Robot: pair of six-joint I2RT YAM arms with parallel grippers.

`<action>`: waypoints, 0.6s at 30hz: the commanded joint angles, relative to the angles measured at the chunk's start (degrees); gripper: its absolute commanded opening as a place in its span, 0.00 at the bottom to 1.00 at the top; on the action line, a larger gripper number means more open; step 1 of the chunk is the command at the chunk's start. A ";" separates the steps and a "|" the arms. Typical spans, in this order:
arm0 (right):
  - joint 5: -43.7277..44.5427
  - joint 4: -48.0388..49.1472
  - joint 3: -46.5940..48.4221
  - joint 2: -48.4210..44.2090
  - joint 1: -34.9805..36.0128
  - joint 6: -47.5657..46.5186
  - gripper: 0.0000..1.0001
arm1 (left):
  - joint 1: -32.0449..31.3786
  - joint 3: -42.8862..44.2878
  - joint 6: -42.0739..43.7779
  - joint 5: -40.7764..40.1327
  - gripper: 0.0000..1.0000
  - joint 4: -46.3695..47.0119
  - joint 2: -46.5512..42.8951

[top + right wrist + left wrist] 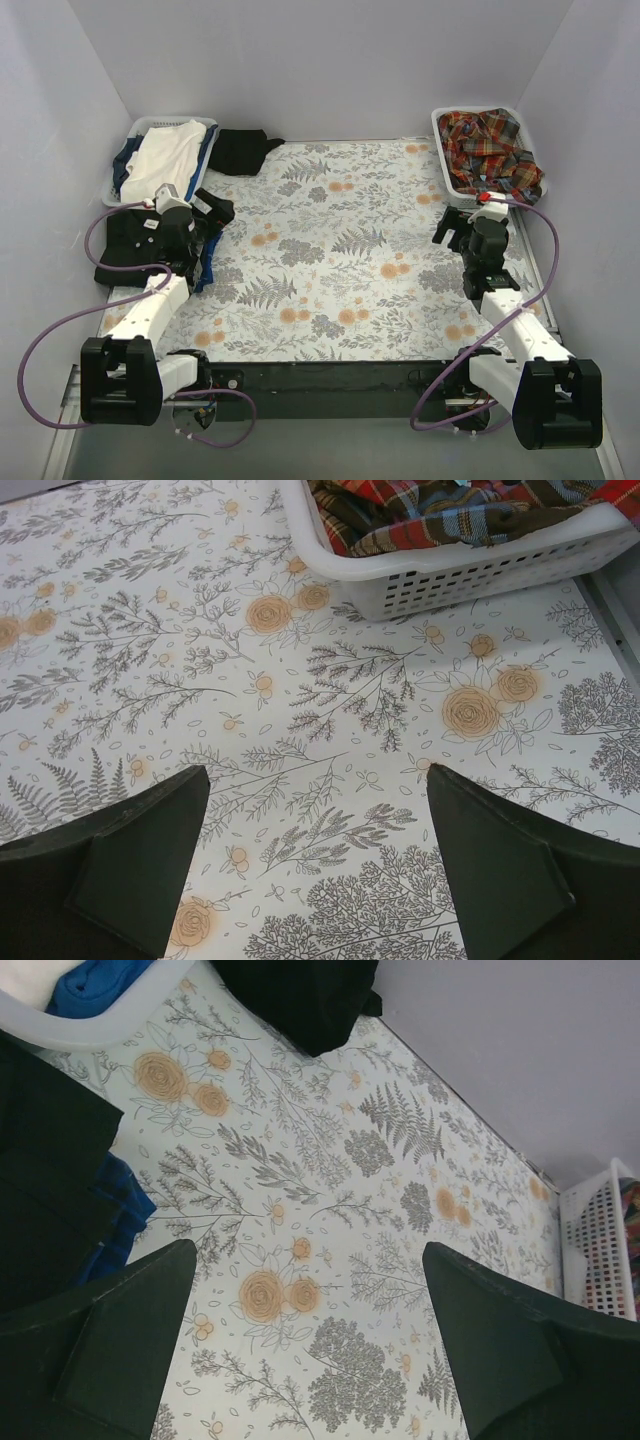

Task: Fold and stack the long sleeve shirts
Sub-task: Grab the shirt from the pile

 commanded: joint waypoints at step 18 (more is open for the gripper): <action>3.82 -16.09 28.76 10.08 1.68 0.16 0.95 | -12.41 7.55 -0.10 4.04 0.98 -3.31 3.78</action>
